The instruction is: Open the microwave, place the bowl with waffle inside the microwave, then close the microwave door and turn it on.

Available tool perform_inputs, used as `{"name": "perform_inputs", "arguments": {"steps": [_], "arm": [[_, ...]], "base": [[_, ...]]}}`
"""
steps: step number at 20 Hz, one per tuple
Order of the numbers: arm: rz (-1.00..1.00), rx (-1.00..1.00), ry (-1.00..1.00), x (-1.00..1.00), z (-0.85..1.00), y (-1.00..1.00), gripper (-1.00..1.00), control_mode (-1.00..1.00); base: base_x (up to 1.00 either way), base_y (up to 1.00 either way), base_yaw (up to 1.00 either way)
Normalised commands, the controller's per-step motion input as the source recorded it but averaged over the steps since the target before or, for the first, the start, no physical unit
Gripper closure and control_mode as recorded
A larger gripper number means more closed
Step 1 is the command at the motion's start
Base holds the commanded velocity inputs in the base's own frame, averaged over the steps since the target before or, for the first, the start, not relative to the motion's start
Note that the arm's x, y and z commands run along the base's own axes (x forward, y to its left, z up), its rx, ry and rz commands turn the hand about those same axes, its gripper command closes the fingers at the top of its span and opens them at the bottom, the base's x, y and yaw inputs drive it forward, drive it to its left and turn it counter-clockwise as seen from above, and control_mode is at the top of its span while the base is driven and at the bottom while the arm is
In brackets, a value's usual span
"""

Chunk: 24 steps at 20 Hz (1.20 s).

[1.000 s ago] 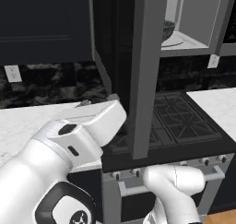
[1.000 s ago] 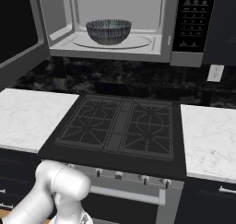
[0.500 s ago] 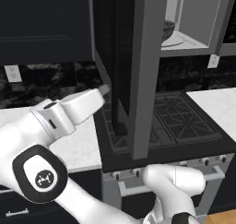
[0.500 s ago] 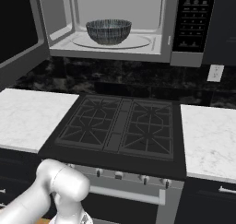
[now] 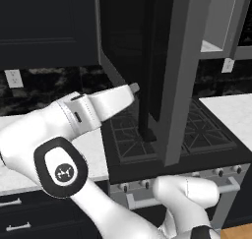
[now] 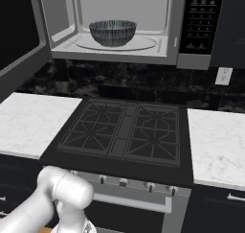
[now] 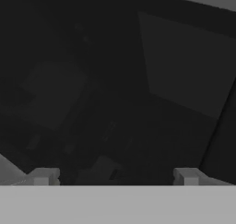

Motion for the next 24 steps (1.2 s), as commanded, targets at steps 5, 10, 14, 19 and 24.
{"name": "perform_inputs", "arguments": {"steps": [5, 10, 14, 19, 24], "arm": [[0.00, 0.00, 0.00, 0.17, 0.13, -0.74, -1.00, -1.00], [0.03, 0.01, 0.00, 0.38, 0.00, -0.69, -1.00, -1.00], [0.12, 0.05, -0.01, 0.53, 0.00, -0.79, -1.00, -1.00], [0.02, 0.01, 0.00, 0.41, 0.07, -0.87, -1.00, -1.00], [0.04, 0.00, 0.00, 0.71, 0.08, -0.78, -1.00, -1.00]], "base": [[0.00, 0.00, 0.00], [0.00, 0.00, 0.00], [0.00, 0.00, 0.00], [0.00, 0.00, 0.00], [0.00, 0.00, 0.00]]}}
